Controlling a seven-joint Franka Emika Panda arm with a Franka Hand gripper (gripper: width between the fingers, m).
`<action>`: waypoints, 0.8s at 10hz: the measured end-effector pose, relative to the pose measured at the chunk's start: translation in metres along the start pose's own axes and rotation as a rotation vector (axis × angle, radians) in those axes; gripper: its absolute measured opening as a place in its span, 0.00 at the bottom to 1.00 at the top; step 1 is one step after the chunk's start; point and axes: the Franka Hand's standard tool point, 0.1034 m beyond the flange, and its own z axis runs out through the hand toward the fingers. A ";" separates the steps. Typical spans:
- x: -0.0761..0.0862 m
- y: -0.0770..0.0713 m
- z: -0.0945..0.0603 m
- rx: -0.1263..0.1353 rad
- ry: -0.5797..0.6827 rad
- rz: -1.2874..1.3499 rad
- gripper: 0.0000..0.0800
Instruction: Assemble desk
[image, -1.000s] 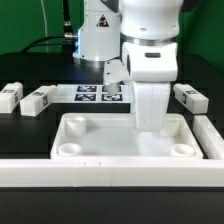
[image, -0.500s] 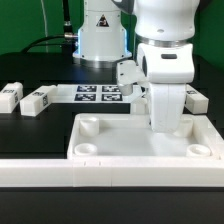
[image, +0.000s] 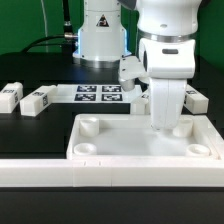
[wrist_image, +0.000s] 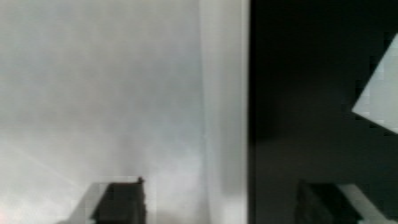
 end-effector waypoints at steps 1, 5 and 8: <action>-0.001 -0.005 -0.008 -0.009 -0.003 0.042 0.71; 0.009 -0.015 -0.047 -0.053 -0.008 0.247 0.81; 0.008 -0.016 -0.044 -0.048 -0.008 0.247 0.81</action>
Offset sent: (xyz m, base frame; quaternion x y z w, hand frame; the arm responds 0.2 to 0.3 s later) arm -0.0207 0.0197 0.0482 -0.0206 -0.0214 0.2458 0.9689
